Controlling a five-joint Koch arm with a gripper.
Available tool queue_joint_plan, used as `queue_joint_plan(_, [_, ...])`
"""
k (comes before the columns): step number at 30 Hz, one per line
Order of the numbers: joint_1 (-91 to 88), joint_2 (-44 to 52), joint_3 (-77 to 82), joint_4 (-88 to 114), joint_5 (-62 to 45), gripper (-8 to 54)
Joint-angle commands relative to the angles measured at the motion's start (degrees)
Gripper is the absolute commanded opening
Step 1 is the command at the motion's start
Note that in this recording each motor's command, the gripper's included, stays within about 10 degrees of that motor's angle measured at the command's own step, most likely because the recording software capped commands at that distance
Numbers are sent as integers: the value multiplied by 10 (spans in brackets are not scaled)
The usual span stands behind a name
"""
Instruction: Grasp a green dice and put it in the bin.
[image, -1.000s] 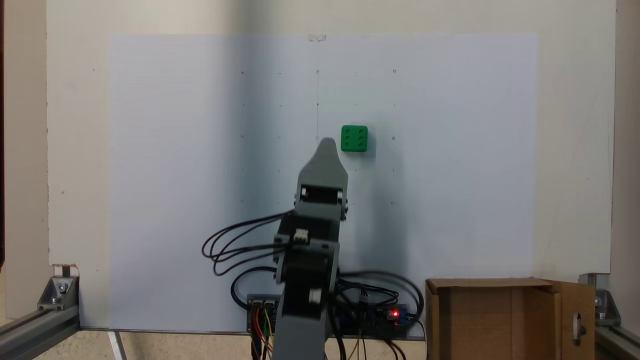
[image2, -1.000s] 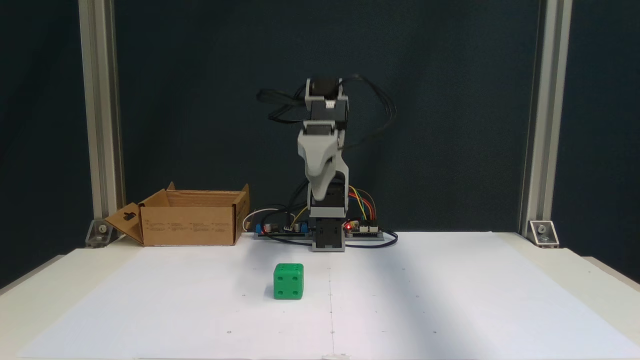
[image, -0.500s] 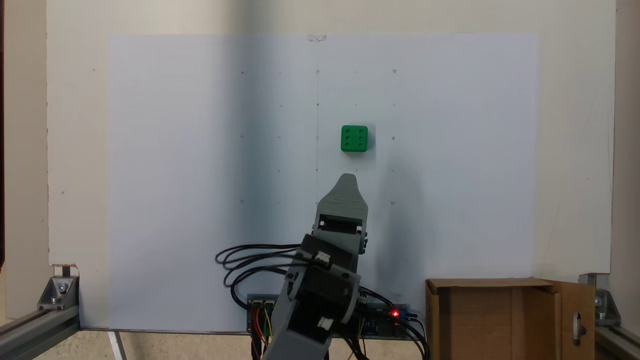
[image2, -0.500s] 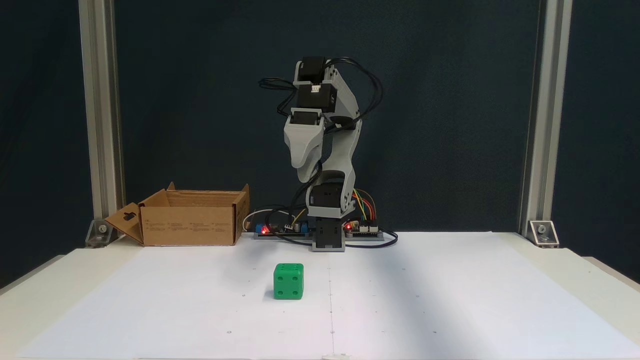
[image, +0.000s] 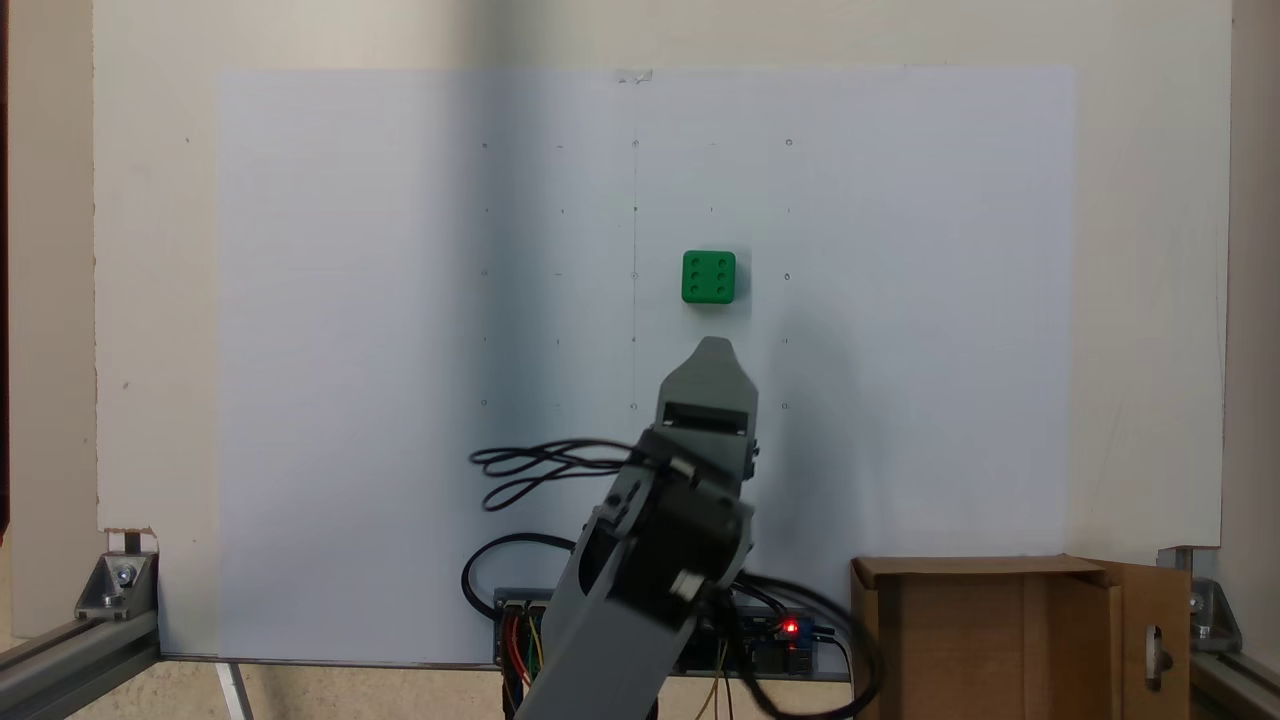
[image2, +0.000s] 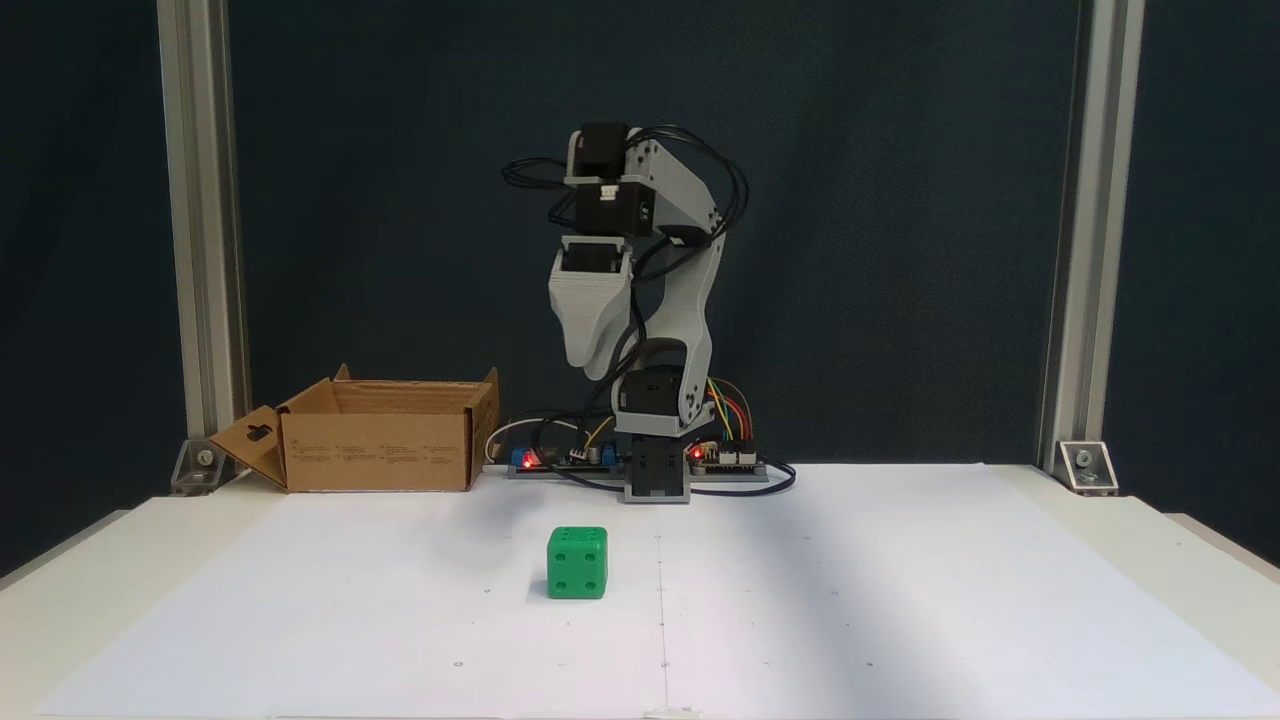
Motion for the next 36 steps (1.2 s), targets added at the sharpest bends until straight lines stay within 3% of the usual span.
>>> queue_joint_plan(1, [5,-20,-54,18,-54,468])
queue_joint_plan(20, [-37,-200,-119,-35,-47,470])
queue_joint_plan(36, [-48,-258,-134,-112,50,449])
